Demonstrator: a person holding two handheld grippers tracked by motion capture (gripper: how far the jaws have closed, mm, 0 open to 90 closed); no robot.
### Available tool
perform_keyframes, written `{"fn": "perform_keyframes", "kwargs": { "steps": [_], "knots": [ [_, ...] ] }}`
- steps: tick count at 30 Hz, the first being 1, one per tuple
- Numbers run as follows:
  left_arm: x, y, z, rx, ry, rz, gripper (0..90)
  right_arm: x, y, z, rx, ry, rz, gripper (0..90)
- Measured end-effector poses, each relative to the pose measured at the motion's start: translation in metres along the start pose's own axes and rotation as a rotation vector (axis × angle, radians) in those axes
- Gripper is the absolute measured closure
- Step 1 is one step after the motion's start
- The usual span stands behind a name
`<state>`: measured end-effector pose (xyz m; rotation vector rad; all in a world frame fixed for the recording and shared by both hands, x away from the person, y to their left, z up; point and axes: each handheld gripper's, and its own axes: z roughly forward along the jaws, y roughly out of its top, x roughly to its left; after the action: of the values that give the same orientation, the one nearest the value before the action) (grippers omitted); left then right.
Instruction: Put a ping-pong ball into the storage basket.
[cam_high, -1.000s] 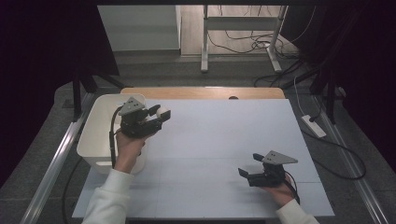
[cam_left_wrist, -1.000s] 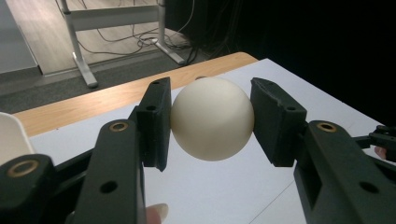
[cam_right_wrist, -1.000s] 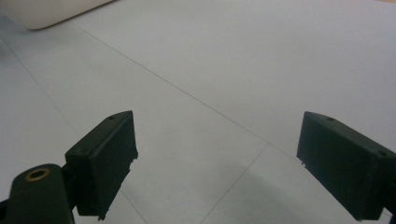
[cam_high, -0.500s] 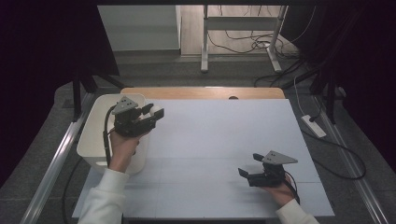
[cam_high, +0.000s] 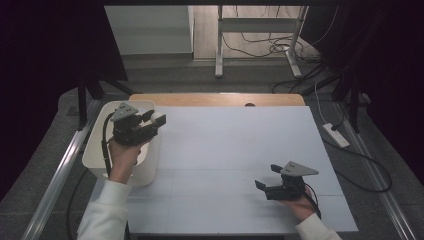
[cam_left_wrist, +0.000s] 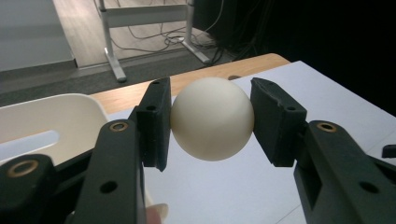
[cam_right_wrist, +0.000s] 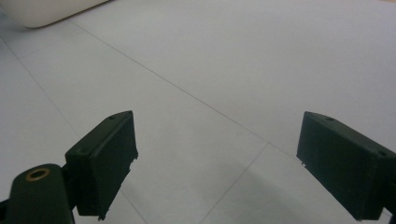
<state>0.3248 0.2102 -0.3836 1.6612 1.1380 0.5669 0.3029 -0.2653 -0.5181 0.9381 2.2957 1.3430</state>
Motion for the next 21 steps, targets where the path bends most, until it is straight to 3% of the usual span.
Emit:
{"fn": "perform_keyframes", "kwargs": {
  "steps": [21],
  "knots": [
    [0.035, -0.007, -0.014, 0.032, 0.104, -0.052, 50.7, 0.0, 0.0, 0.001, 0.0, -0.001, -0.004, 11.9]
  ]
}}
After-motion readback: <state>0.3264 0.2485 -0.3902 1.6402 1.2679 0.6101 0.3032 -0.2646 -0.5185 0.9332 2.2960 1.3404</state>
